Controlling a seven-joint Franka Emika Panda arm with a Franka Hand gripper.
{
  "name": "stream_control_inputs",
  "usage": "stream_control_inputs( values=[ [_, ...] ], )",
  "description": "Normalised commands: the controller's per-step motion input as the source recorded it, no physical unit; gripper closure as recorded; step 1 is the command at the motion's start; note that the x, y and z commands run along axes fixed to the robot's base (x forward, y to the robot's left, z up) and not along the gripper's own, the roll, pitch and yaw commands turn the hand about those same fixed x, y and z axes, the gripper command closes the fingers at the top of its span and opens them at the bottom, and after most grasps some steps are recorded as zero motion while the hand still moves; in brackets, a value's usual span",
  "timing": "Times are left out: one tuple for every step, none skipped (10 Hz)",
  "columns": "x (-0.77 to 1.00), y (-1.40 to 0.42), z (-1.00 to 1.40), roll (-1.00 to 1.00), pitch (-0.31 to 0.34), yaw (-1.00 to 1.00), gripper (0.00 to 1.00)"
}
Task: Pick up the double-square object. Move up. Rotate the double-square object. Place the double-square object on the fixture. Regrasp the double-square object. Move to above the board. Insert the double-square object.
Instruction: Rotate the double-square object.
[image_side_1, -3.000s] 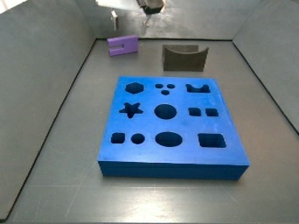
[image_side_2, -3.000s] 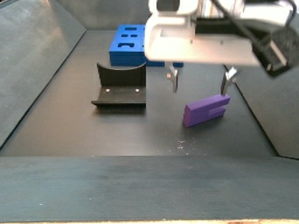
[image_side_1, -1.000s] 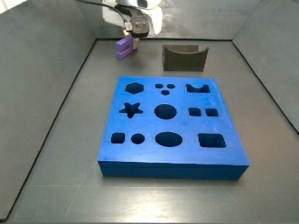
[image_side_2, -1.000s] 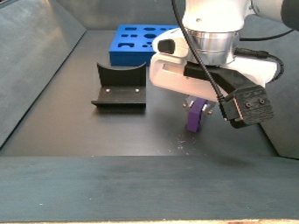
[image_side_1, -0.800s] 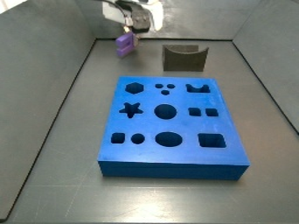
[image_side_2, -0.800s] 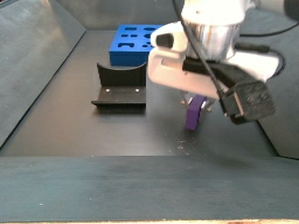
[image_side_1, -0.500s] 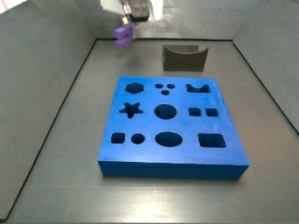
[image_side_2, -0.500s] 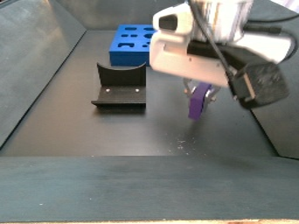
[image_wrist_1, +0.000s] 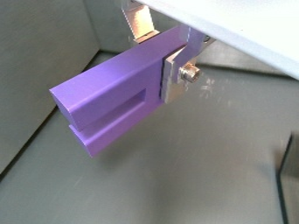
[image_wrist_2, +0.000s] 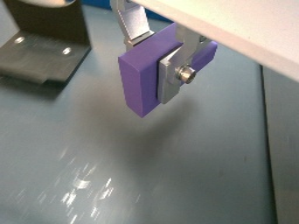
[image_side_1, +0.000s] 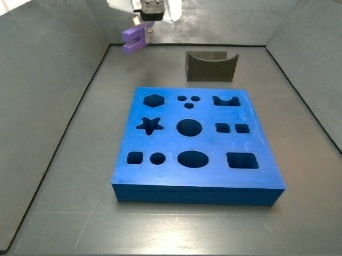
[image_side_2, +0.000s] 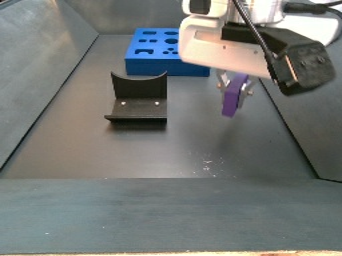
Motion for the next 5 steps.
stream_control_inputs(
  values=[
    [-0.07,-0.2,-0.04,0.09,-0.069,0.03,1.0],
    [0.0,0.0,0.0,0.0,0.0,-1.0,1.0],
    [0.01,0.01,0.01,0.0,0.0,-1.0,1.0],
    [0.0,0.02,0.01,0.0,-0.001,-1.0,1.0],
    [0.0,0.02,0.01,0.0,-0.001,-1.0,1.0]
  ],
)
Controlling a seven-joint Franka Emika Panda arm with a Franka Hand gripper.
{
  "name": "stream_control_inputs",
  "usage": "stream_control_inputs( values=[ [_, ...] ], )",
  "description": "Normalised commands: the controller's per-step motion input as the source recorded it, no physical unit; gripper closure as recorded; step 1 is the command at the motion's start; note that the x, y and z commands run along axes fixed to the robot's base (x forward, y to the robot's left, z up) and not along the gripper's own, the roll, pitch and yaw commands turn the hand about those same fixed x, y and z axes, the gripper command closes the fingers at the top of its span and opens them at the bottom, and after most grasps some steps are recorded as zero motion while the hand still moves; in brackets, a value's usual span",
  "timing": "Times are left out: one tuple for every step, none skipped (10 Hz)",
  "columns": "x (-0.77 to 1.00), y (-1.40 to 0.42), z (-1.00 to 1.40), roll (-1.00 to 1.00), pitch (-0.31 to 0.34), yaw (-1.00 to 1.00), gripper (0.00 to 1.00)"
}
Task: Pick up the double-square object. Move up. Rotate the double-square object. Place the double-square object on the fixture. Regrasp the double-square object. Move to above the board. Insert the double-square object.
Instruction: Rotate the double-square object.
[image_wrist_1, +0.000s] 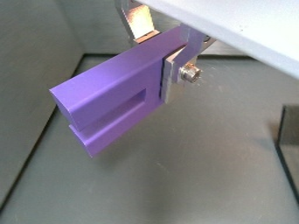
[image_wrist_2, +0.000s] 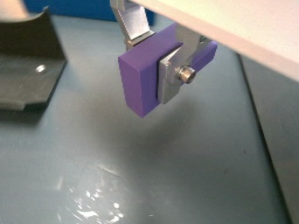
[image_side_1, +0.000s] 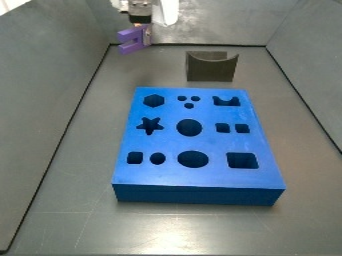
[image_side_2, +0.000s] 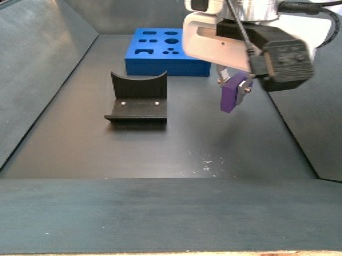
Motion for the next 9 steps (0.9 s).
stream_control_inputs(
  values=[
    [0.0,0.02,0.0,0.0,0.0,-1.0,1.0],
    [0.0,0.02,0.0,0.0,0.0,-1.0,1.0],
    [0.0,0.02,0.0,0.0,0.0,-1.0,1.0],
    [0.0,0.02,0.0,0.0,0.0,-1.0,1.0],
    [0.0,0.02,0.0,0.0,0.0,-1.0,1.0],
    [0.0,0.02,0.0,0.0,0.0,-1.0,1.0],
    [0.0,0.02,0.0,0.0,0.0,-1.0,1.0],
    [0.0,0.02,0.0,0.0,0.0,-1.0,1.0],
    [0.0,0.02,0.0,0.0,0.0,-1.0,1.0]
  ],
)
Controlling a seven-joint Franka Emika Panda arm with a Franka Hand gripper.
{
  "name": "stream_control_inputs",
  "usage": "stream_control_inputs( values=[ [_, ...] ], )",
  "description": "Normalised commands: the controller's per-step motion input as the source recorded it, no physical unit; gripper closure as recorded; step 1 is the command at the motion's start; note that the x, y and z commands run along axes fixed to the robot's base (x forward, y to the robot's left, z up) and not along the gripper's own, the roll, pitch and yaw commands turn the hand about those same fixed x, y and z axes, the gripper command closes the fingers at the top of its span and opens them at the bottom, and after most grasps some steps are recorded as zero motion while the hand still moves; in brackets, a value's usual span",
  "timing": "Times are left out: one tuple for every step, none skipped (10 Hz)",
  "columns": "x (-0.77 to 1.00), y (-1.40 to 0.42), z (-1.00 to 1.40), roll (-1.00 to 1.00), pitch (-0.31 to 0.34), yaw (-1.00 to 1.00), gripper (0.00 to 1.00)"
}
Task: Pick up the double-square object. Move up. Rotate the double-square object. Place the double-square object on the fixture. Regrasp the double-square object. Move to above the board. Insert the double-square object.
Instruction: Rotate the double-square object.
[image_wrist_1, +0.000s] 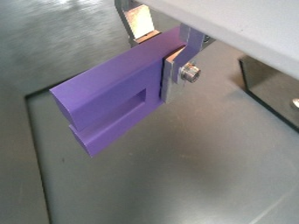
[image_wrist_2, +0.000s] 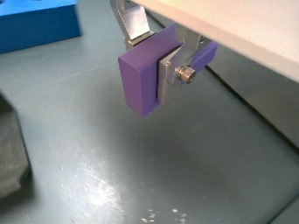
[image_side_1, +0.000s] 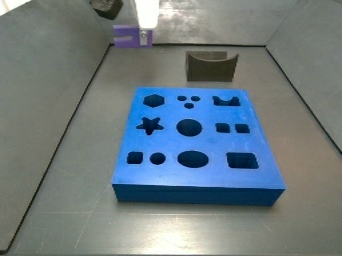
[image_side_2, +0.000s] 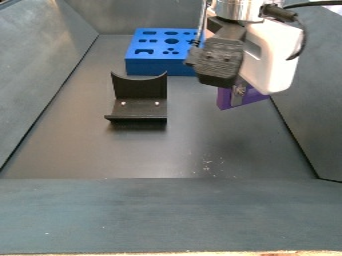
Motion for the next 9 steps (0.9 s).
stream_control_inputs(
  values=[
    [0.0,0.02,0.0,0.0,0.0,-1.0,1.0],
    [0.0,0.02,0.0,0.0,0.0,-1.0,1.0],
    [0.0,0.02,0.0,0.0,0.0,-1.0,1.0],
    [0.0,0.02,0.0,0.0,0.0,-1.0,1.0],
    [0.0,0.02,0.0,0.0,0.0,-1.0,1.0],
    [0.0,0.02,0.0,0.0,0.0,-1.0,1.0],
    [0.0,0.02,0.0,0.0,0.0,-1.0,1.0],
    [-0.01,0.02,0.0,0.0,0.0,-1.0,1.0],
    [-0.01,0.02,0.0,0.0,0.0,-1.0,1.0]
  ],
)
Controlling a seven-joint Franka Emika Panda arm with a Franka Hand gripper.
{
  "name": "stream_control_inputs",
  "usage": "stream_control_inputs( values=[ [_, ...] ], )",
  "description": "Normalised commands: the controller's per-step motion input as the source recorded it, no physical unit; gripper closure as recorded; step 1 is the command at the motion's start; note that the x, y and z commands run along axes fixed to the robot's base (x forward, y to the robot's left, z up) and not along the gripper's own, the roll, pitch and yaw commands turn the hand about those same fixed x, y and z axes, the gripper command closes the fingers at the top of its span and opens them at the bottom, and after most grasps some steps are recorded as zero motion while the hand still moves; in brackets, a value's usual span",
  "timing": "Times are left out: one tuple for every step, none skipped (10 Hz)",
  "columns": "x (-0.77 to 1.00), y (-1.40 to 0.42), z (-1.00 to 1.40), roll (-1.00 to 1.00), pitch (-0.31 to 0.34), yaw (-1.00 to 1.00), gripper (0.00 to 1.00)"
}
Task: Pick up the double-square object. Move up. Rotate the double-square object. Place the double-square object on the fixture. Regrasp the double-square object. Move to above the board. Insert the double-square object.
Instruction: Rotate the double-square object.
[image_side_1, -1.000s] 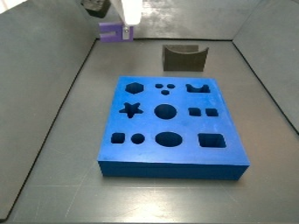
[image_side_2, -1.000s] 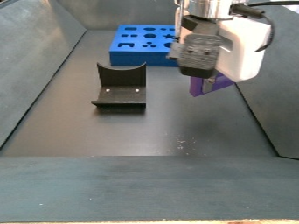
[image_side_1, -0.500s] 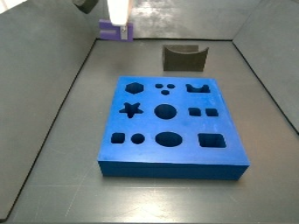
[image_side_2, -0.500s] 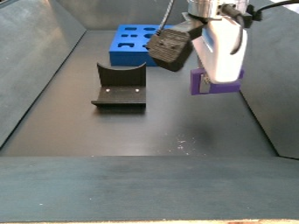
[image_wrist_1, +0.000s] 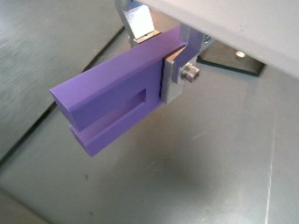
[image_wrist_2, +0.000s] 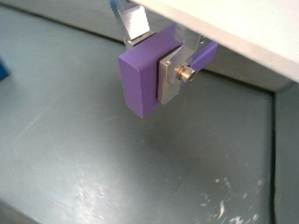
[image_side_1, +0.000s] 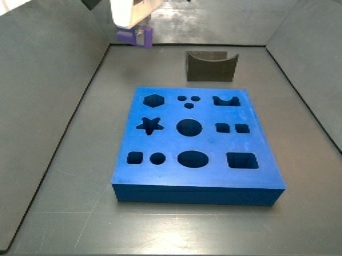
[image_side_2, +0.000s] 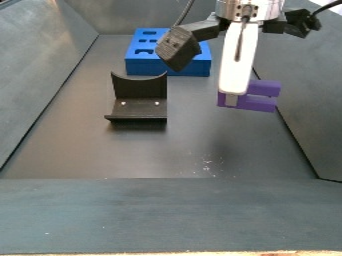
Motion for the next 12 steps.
stream_control_inputs(
  values=[
    [-0.01,0.02,0.0,-0.01,0.0,-1.0,1.0],
    [-0.01,0.02,0.0,-0.01,0.0,-1.0,1.0],
    [-0.01,0.02,0.0,-0.01,0.0,-1.0,1.0],
    [-0.01,0.02,0.0,-0.01,0.0,-1.0,1.0],
    [-0.01,0.02,0.0,-0.01,0.0,-1.0,1.0],
    [-0.01,0.02,0.0,-0.01,0.0,-1.0,1.0],
    [-0.01,0.02,0.0,-0.01,0.0,-1.0,1.0],
    [-0.01,0.02,0.0,-0.01,0.0,-1.0,1.0],
    [-0.01,0.02,0.0,-0.01,0.001,-1.0,1.0],
    [-0.01,0.02,0.0,-0.01,0.001,-1.0,1.0],
    [-0.01,0.02,0.0,-0.01,0.001,-1.0,1.0],
    [-0.01,0.02,0.0,-0.01,0.001,-1.0,1.0]
  ],
)
